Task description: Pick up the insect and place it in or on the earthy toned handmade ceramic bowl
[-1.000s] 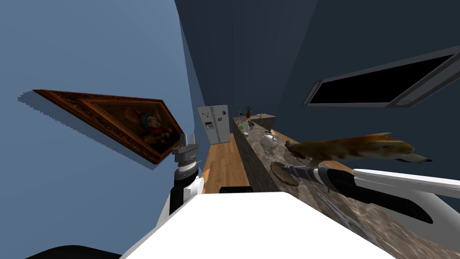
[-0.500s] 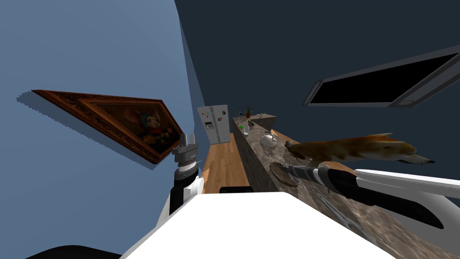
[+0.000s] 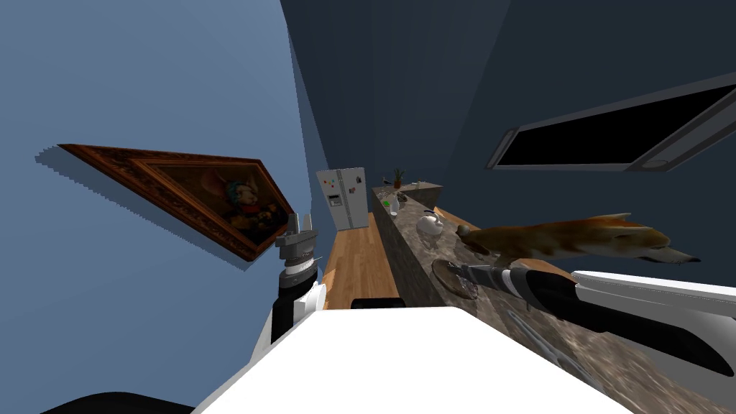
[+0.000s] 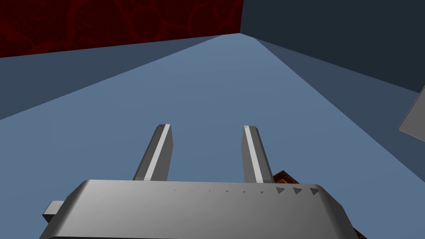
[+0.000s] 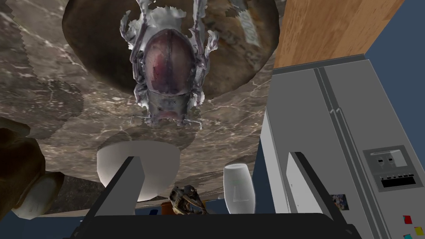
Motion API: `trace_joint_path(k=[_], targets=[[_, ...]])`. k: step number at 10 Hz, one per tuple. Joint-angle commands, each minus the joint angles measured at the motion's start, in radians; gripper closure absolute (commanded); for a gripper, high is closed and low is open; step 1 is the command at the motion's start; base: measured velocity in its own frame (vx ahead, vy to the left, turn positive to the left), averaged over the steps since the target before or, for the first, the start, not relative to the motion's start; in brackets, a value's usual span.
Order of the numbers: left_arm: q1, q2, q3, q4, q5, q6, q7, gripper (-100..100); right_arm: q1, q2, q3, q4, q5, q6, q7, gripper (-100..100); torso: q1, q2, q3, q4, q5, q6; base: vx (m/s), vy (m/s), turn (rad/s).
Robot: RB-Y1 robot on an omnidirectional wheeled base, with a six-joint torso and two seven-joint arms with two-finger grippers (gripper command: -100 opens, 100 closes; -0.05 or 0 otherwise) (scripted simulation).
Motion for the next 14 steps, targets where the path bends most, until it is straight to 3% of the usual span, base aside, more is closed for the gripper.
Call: trace_joint_path(k=[1,2,3,4,5,6,7,14], targets=[[0.000,0.000,0.000,0.000,0.000,0.000,0.000,0,0.050,0.006,-0.050,-0.020,-0.025,0.011,0.007,-100,0.000,0.000,0.000,0.000,0.000,0.000,-0.005,-0.005,0.017],[0.000,0.000,0.000,0.000,0.000,0.000,0.000,0,0.053,0.006,-0.074,-0.020,-0.025,0.011,0.007,-100,0.000,0.000,0.000,0.000,0.000,0.000,0.008,0.008,-0.026],[0.000,0.000,0.000,0.000,0.000,0.000,0.000,0,0.098,0.020,-0.108,-0.054,-0.039,0.028,0.007,-100,0.001,-0.001,0.000,0.000,0.000,0.000,0.000,0.000,0.000],[0.000,0.000,0.000,0.000,0.000,0.000,0.000,0,0.102,0.020,-0.137,-0.054,-0.039,0.028,0.007,-100,0.001,-0.001,0.000,0.000,0.000,0.000,0.000,0.000,0.000],[0.000,0.000,0.000,0.000,0.000,0.000,0.000,0,0.102,0.020,-0.137,-0.054,-0.039,0.028,0.007,-100,0.000,-0.001,0.000,0.000,0.000,0.000,-0.007,-0.007,0.022],[0.000,0.000,0.000,0.000,0.000,0.000,0.000,0,0.151,0.033,-0.184,-0.088,-0.053,0.045,0.007,-100,0.000,0.000,0.000,0.000,0.000,0.000,-0.005,-0.005,0.015],[0.000,0.000,0.000,0.000,0.000,0.000,0.000,0,0.151,0.033,-0.196,-0.088,-0.053,0.045,0.007,-100,0.000,0.000,0.000,0.000,0.000,0.000,0.000,0.000,0.000],[0.000,0.000,0.000,0.000,0.000,0.000,0.000,0,0.151,0.033,-0.196,-0.088,-0.053,0.045,0.007,-100,0.000,-0.001,0.000,0.000,0.000,0.000,0.000,0.000,0.000]])
